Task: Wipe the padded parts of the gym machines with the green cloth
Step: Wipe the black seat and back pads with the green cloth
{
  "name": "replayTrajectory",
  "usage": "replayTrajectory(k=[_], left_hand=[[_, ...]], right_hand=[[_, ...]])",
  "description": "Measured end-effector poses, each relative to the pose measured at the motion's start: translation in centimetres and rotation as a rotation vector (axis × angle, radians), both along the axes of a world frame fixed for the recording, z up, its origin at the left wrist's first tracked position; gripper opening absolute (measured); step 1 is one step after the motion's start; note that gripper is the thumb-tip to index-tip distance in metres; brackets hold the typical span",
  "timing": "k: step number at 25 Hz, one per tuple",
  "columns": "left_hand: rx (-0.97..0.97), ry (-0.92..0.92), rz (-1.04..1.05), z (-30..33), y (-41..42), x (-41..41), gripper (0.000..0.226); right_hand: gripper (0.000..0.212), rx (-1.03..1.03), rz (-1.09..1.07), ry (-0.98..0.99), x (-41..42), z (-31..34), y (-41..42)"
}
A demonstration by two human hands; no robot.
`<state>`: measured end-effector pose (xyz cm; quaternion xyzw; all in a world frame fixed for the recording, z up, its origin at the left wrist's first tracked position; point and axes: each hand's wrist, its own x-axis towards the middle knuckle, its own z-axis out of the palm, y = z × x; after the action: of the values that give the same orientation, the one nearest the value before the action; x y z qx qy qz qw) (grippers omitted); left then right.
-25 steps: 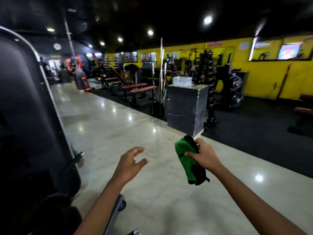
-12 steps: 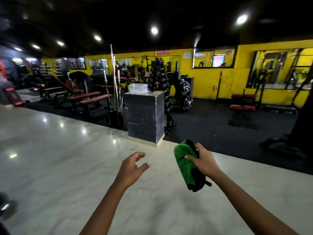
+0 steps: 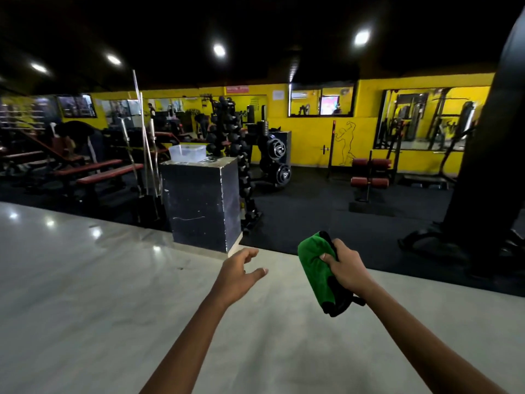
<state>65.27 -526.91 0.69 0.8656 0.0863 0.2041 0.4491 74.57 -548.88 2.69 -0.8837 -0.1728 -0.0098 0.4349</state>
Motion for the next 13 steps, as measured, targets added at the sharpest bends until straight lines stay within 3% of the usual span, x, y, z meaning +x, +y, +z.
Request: replayTrajectory(k=[6, 13], left_hand=[[0.009, 0.004, -0.010, 0.6, 1.1, 11.2, 0.050], [-0.006, 0.038, 0.110, -0.3, 10.8, 17.9, 0.047]], right_hand=[[0.024, 0.004, -0.018, -0.033, 12.0, 2.3, 0.7], [0.030, 0.010, 0.071, 0.011, 20.9, 0.2, 10.5]])
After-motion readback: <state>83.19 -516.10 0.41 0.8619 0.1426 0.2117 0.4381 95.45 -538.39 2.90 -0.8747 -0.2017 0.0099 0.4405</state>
